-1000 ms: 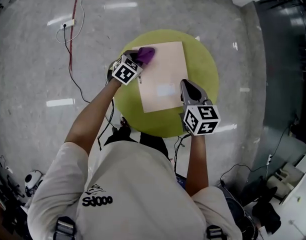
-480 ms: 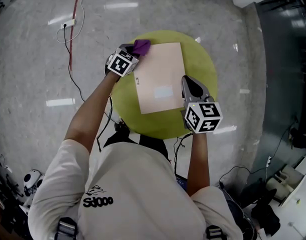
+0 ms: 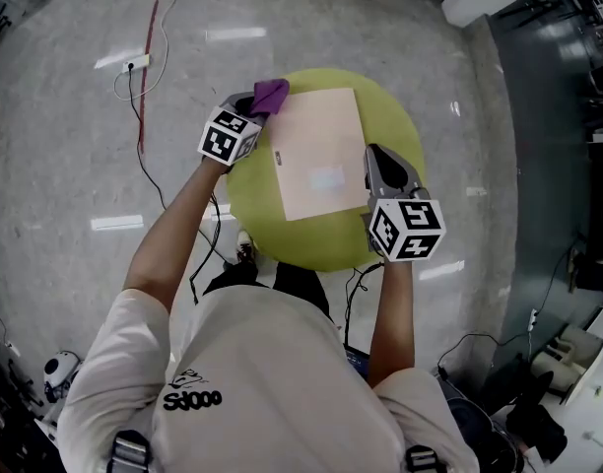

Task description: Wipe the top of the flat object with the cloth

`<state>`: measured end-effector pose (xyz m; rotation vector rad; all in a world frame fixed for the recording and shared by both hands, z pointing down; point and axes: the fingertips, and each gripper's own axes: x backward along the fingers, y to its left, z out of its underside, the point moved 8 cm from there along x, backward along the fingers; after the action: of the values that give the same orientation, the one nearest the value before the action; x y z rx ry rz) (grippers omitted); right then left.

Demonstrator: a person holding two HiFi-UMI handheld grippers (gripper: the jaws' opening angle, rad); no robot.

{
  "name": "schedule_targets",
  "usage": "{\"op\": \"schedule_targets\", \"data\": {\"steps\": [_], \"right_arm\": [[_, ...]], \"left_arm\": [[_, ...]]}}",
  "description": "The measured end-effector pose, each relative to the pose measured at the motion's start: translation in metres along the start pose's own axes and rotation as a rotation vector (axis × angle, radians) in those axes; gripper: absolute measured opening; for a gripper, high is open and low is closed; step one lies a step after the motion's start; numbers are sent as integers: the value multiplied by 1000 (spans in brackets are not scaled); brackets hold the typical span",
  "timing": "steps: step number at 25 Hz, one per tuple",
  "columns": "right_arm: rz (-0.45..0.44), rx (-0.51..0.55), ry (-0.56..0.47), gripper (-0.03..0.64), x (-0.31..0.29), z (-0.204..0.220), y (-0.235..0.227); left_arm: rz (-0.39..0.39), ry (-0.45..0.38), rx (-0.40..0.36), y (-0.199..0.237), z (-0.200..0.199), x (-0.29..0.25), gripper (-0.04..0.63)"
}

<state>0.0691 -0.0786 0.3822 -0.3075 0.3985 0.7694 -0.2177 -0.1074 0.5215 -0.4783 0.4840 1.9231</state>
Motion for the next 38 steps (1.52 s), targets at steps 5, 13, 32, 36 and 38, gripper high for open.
{"op": "schedule_targets", "data": {"steps": [5, 13, 32, 36, 38], "right_arm": [[16, 53, -54, 11, 23, -18, 23], [64, 130, -149, 11, 59, -43, 65], [74, 263, -369, 11, 130, -89, 130], [72, 286, -380, 11, 139, -94, 142], [66, 301, -383, 11, 140, -95, 148]], "left_arm": [[13, -106, -95, -19, -31, 51, 74], [-36, -222, -162, -41, -63, 130, 72], [-94, -422, -351, -98, -119, 266, 72], [-83, -469, -363, -106, -126, 289, 72], [-83, -486, -364, -107, -126, 298, 72]]}}
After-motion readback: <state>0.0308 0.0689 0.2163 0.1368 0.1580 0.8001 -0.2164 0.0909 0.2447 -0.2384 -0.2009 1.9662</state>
